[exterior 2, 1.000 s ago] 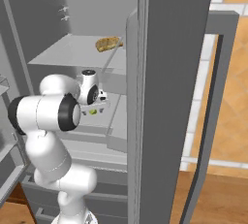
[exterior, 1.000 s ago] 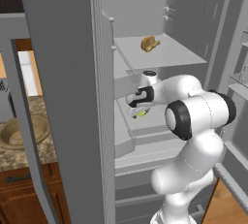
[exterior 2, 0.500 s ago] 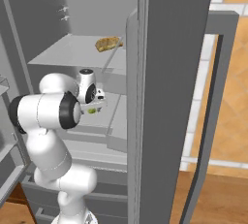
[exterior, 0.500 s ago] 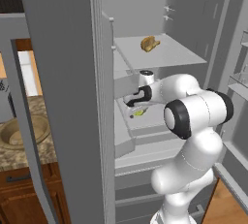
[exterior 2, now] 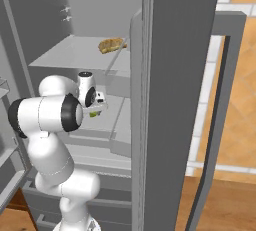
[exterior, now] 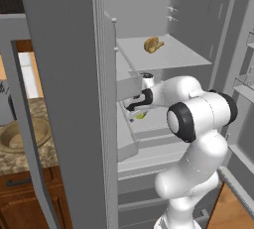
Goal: Grab a lemon wedge from the fridge and one ice cube from the ice bowl, and put them in the glass of lemonade.
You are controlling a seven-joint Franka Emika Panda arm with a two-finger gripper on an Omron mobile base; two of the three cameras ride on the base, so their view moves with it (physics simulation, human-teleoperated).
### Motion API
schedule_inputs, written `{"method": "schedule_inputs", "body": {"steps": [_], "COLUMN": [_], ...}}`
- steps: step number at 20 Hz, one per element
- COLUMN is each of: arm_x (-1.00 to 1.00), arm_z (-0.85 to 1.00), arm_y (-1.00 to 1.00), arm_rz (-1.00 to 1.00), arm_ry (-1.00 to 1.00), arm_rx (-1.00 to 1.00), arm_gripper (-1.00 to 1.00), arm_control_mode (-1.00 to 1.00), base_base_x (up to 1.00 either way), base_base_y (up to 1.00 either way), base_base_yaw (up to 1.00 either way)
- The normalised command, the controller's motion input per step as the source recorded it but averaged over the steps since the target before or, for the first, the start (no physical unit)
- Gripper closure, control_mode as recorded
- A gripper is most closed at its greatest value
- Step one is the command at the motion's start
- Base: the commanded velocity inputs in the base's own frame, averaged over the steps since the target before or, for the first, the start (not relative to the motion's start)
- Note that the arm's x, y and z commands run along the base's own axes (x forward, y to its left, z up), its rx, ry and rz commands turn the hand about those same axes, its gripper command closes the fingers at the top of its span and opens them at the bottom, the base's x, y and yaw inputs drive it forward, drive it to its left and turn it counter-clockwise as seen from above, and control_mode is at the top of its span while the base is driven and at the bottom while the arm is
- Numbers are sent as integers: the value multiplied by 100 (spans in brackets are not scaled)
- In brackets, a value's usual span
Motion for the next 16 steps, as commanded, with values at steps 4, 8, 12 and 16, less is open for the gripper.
{"method": "schedule_inputs", "body": {"steps": [4, 8, 12, 16], "arm_x": [2, 11, 8, 0], "arm_z": [-27, -41, -40, -27], "arm_y": [0, -1, -2, 0], "arm_rz": [0, 0, -3, -3], "arm_ry": [0, -3, -3, 0], "arm_rx": [0, 1, 2, 5], "arm_gripper": [-100, -100, -100, -100], "arm_control_mode": [-100, -100, -100, -100], "base_base_x": [0, 0, 0, 0], "base_base_y": [0, 0, 0, 0], "base_base_yaw": [0, 0, 0, 0]}}
